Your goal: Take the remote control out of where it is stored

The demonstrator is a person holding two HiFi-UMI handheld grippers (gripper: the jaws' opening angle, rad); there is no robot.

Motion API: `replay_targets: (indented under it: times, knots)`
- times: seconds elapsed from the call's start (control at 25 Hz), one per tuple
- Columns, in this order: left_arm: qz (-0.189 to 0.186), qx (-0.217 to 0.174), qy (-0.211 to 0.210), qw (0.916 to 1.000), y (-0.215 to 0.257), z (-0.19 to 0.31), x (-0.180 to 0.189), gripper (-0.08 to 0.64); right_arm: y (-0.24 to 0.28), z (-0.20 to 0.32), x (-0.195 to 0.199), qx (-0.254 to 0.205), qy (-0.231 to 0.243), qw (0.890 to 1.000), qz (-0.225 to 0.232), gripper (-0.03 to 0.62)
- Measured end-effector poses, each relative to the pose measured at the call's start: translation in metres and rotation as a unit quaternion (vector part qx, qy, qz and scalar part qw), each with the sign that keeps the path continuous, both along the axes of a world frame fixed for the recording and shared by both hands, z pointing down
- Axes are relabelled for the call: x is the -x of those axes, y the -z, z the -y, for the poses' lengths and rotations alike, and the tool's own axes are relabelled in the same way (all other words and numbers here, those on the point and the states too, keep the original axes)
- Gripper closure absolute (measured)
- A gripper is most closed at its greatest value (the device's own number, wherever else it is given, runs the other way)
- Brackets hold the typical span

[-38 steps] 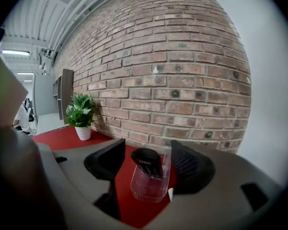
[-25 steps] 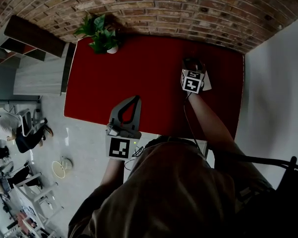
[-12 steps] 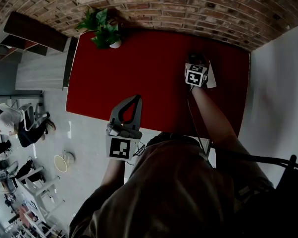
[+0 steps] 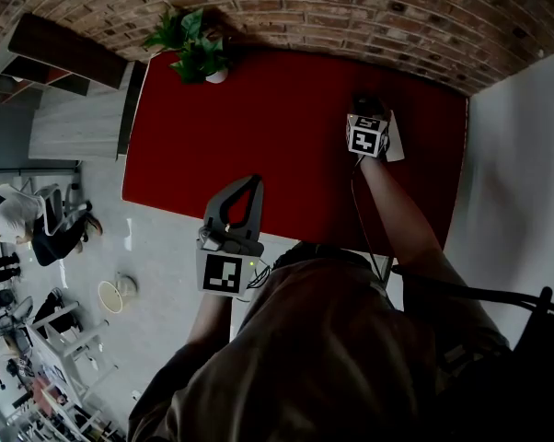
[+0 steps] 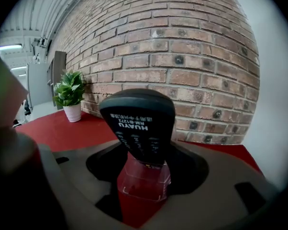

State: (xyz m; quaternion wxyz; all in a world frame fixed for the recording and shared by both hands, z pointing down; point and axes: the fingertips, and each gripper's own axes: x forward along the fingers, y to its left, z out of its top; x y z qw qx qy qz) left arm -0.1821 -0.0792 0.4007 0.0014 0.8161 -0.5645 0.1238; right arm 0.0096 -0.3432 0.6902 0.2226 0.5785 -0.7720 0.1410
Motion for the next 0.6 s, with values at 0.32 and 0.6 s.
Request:
replay_targets:
  times: [0.32, 0.6]
  knots:
    - [0.005, 0.002, -0.006, 1.0, -0.003, -0.001, -0.005, 0.549, -0.003, 0.001, -0.003, 0.003, 0.013, 1.0, -0.011, 0.341]
    - [-0.003, 0.011, 0.001, 0.9999, -0.01, -0.011, -0.003, 0.549, -0.002, 0.0, -0.003, 0.011, 0.02, 1.0, -0.016, 0.342]
